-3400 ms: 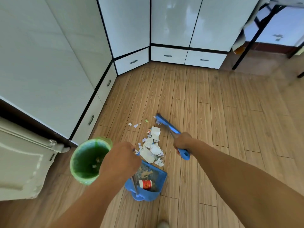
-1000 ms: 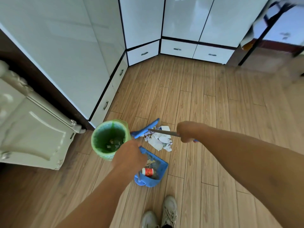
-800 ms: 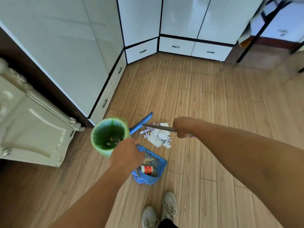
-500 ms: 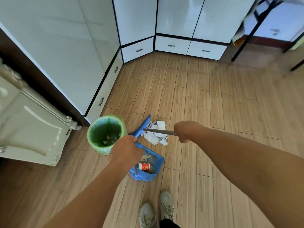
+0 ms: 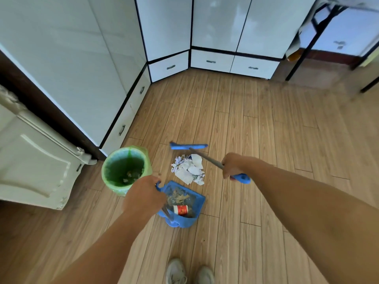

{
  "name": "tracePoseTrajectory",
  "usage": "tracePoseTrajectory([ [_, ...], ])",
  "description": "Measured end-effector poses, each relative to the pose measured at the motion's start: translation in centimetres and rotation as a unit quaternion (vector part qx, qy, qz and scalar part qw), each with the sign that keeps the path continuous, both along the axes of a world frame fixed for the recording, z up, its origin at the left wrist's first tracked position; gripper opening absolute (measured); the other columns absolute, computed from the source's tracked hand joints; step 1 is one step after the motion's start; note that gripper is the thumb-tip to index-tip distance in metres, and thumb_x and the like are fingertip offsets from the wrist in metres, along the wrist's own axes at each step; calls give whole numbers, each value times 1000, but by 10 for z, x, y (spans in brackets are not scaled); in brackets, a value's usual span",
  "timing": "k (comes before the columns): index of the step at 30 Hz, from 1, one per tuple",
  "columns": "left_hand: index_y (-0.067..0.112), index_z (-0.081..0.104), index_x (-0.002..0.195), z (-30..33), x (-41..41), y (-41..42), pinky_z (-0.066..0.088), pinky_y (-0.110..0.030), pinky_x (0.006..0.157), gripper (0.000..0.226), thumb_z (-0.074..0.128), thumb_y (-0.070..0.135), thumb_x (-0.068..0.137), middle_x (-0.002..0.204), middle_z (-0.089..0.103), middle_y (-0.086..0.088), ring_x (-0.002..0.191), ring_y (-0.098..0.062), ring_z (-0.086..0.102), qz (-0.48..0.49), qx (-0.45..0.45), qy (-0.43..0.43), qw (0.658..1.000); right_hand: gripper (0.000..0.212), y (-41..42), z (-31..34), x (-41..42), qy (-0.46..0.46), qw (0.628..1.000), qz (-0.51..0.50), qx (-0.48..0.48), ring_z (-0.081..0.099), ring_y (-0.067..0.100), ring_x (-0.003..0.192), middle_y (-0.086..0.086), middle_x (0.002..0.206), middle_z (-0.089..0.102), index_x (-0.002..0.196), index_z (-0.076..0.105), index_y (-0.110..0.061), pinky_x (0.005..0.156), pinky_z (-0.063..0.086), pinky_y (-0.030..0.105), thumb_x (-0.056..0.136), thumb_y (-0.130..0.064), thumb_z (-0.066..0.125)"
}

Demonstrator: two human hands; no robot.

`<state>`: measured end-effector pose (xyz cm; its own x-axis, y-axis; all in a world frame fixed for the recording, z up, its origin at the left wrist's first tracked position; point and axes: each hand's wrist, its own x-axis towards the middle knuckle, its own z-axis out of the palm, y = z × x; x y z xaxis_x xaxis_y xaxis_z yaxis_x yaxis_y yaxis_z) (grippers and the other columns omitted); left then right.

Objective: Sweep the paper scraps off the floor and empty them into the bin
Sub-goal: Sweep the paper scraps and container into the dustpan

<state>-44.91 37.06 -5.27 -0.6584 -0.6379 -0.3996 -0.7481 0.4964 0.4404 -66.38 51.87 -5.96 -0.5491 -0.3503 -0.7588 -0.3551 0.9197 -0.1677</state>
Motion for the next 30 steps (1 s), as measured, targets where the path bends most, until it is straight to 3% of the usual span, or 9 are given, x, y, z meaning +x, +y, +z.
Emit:
tracePoseTrajectory([
  [2,13,67,102,-5,0,5,36,-24,52,28,53,5,79,76,57,0,64,-17,53,-5,-13,2,1000,13,3,-12,8,-22,999,-33,-12,52,13,45,5,57,57,66,54,-5,47,42,23,77,-2,61],
  [6,7,66,102,-6,2,13,31,-21,46,27,53,4,78,71,51,0,55,-12,47,-2,-25,4,1000,6,12,-34,41,-106,981,-151,-59,51,18,41,13,54,54,83,49,0,47,43,30,82,5,51],
  [11,17,66,110,-1,3,20,45,-31,63,36,55,6,78,88,61,-1,77,-22,59,9,-7,-14,1000,15,15,-12,50,-145,951,-242,-127,45,17,21,8,25,45,66,49,1,36,39,18,78,10,51],
  [15,21,61,120,5,5,18,54,-37,81,40,57,12,81,108,64,-1,93,-24,63,-15,8,-36,999,21,17,18,50,-153,928,-296,-166,45,13,22,2,21,42,66,46,-4,32,37,13,80,11,50],
  [18,23,61,117,11,3,12,57,-37,77,39,58,13,79,104,65,1,86,-24,66,-29,34,-47,998,21,17,30,48,-166,906,-338,-194,48,16,29,11,35,50,68,46,-2,37,44,19,83,13,45],
  [21,21,61,99,12,1,9,57,-37,73,26,57,11,75,84,60,4,76,-19,63,-60,34,-51,996,17,15,25,48,-184,889,-380,-179,50,18,53,12,63,49,74,46,-1,65,53,33,89,7,43],
  [23,21,59,95,12,-1,12,57,-38,72,23,56,10,75,82,61,2,75,-20,63,-62,40,-38,997,9,16,16,53,-182,884,-396,-172,51,15,52,11,65,50,85,47,-2,57,52,29,89,5,45],
  [26,21,60,100,5,6,11,57,-39,72,26,58,10,77,90,63,-2,77,-23,65,-48,70,-18,996,17,14,-8,74,-197,866,-427,-170,51,15,45,12,64,51,99,45,-4,44,46,24,85,6,45],
  [30,17,62,104,1,13,9,59,-48,73,30,54,4,78,93,64,-5,79,-31,68,-3,108,16,994,10,13,-3,90,-236,813,-486,-217,46,15,37,13,59,47,80,48,-1,37,42,20,83,7,43],
])
